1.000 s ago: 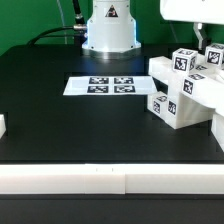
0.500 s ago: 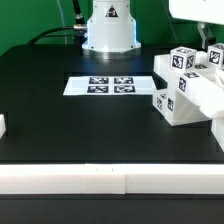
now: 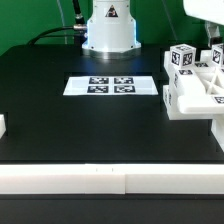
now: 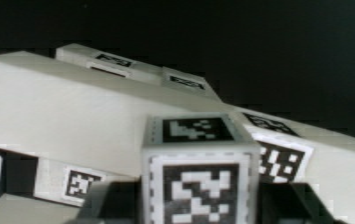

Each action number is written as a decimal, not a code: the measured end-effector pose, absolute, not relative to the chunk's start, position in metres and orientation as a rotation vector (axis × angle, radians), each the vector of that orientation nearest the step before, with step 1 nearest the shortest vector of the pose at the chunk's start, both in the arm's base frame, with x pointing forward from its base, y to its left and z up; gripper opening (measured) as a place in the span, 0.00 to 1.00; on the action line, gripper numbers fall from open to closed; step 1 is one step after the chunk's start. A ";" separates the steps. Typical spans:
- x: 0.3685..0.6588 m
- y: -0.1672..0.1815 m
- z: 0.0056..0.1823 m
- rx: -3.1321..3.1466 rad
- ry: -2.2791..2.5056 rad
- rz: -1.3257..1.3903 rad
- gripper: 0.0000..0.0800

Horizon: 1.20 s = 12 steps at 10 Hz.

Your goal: Assemble chair

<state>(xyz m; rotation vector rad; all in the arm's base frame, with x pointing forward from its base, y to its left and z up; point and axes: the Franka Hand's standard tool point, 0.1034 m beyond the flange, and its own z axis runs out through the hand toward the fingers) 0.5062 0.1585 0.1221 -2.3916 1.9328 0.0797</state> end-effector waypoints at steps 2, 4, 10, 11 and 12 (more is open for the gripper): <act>0.505 0.161 0.122 -2.244 2.105 0.085 0.36; 0.505 0.163 0.122 -2.171 2.174 0.098 0.43; 0.505 0.163 0.122 -2.185 2.158 0.097 0.81; 0.505 0.163 0.122 -2.186 2.157 0.097 0.81; 0.505 0.164 0.122 -2.187 2.156 0.097 0.81</act>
Offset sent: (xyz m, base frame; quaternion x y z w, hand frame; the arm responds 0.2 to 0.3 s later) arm 0.0000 0.0000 0.0000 0.0000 0.0000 0.1296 0.9916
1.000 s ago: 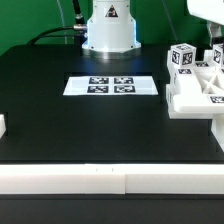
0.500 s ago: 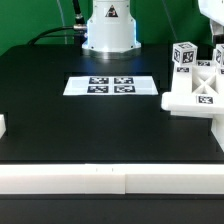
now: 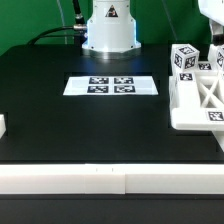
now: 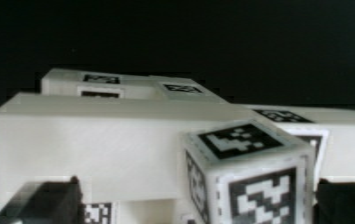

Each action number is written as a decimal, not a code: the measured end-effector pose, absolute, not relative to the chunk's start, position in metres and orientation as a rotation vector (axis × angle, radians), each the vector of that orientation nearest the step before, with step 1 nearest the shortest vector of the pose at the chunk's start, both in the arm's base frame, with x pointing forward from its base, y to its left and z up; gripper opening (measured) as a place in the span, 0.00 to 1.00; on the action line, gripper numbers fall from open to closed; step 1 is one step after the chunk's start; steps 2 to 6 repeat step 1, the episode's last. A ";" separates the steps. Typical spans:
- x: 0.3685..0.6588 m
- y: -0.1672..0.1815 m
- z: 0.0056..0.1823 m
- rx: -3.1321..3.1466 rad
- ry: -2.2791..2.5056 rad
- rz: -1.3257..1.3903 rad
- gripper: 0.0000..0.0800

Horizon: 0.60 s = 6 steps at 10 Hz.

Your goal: Assemble chair

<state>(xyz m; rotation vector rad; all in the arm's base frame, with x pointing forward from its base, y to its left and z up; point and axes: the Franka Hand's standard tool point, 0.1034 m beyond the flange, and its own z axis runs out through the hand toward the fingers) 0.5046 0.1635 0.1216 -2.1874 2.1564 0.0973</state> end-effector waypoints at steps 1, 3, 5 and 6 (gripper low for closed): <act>0.505 0.164 0.122 -2.188 2.155 0.097 0.81; 0.505 0.164 0.122 -2.188 2.155 0.097 0.81; 0.505 0.164 0.122 -2.188 2.155 0.097 0.81; 0.505 0.164 0.122 -2.188 2.155 0.097 0.81</act>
Offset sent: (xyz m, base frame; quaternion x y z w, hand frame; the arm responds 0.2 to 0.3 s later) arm 0.0000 0.0000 0.0000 0.0000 0.0000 0.0000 1.0000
